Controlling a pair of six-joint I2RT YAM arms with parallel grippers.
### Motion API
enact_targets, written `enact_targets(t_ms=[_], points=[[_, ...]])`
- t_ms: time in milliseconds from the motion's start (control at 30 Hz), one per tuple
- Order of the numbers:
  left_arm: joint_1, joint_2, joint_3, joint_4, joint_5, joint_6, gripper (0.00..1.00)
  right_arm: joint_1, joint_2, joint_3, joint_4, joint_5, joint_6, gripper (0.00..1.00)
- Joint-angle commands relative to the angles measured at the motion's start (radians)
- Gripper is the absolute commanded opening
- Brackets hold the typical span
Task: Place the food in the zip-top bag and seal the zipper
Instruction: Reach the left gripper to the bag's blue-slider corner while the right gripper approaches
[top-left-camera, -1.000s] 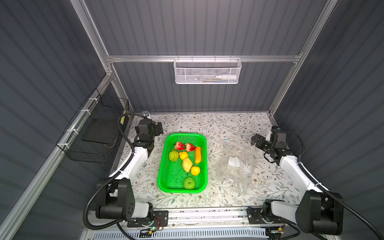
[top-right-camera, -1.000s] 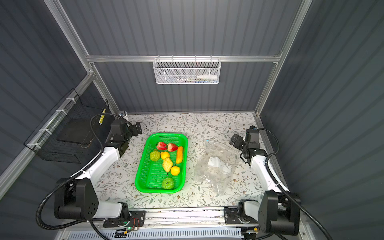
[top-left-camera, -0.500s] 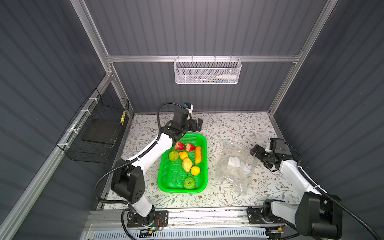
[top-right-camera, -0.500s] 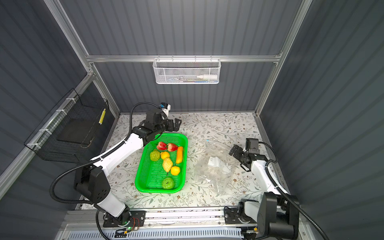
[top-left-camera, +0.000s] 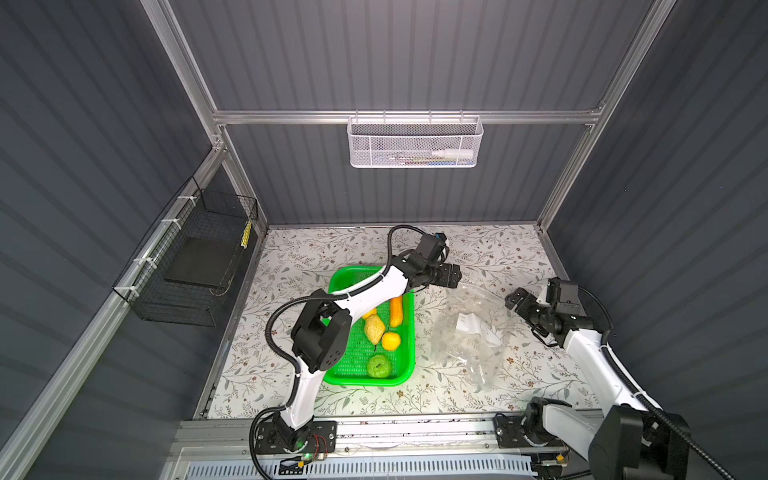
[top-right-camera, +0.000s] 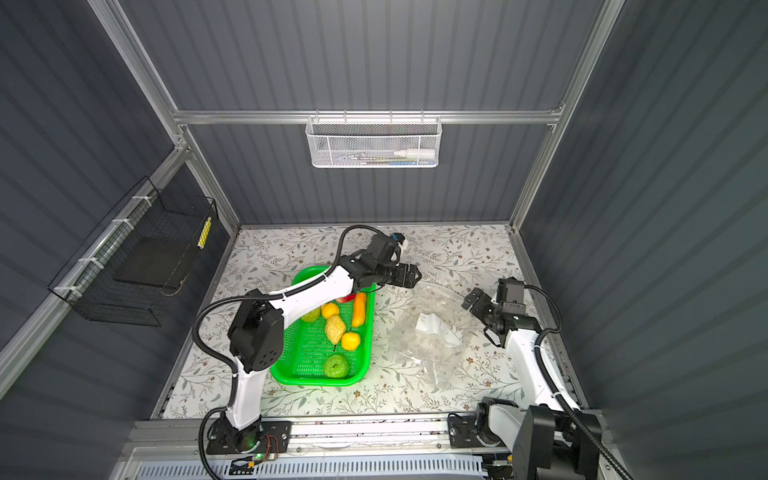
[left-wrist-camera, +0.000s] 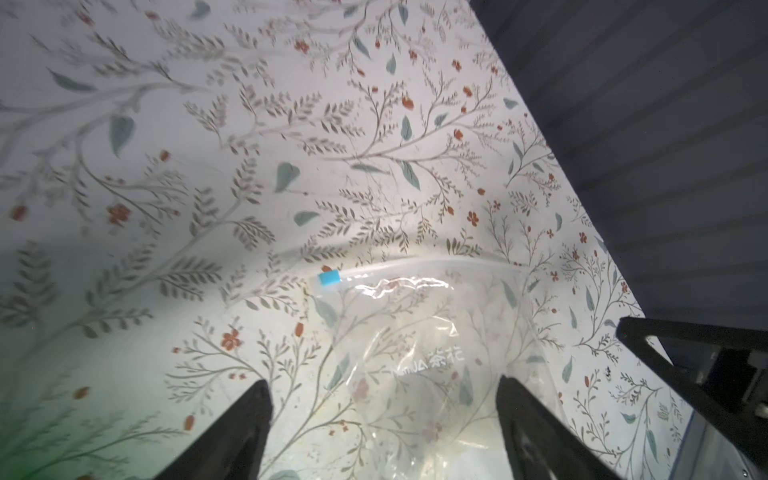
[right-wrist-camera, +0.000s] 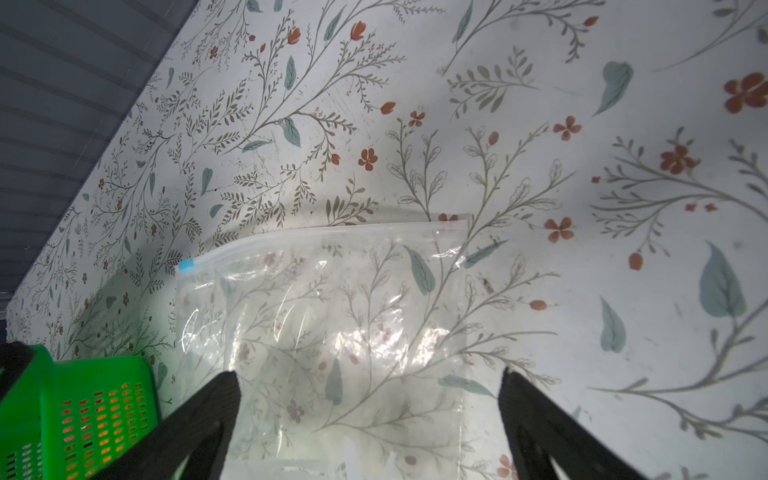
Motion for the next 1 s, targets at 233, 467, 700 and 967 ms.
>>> enact_targets(t_ms=[233,467,700,967], points=[[-0.022,0.181,0.14,-0.106,0.029,-0.049,0.76,-0.004,-0.049,-0.004,0.014,0.0,0.007,0.99],[-0.022,0.256,0.203,-0.094,0.061,-0.053,0.64,-0.003,-0.07,0.019,0.003,0.004,-0.03,0.99],[-0.023,0.283,0.25,-0.082,0.138,-0.027,0.05,-0.004,-0.064,0.051,0.012,0.005,-0.071,0.99],[-0.021,0.207,0.369,-0.151,0.167,0.268,0.0,-0.004,0.017,0.17,0.049,-0.199,-0.229,0.99]])
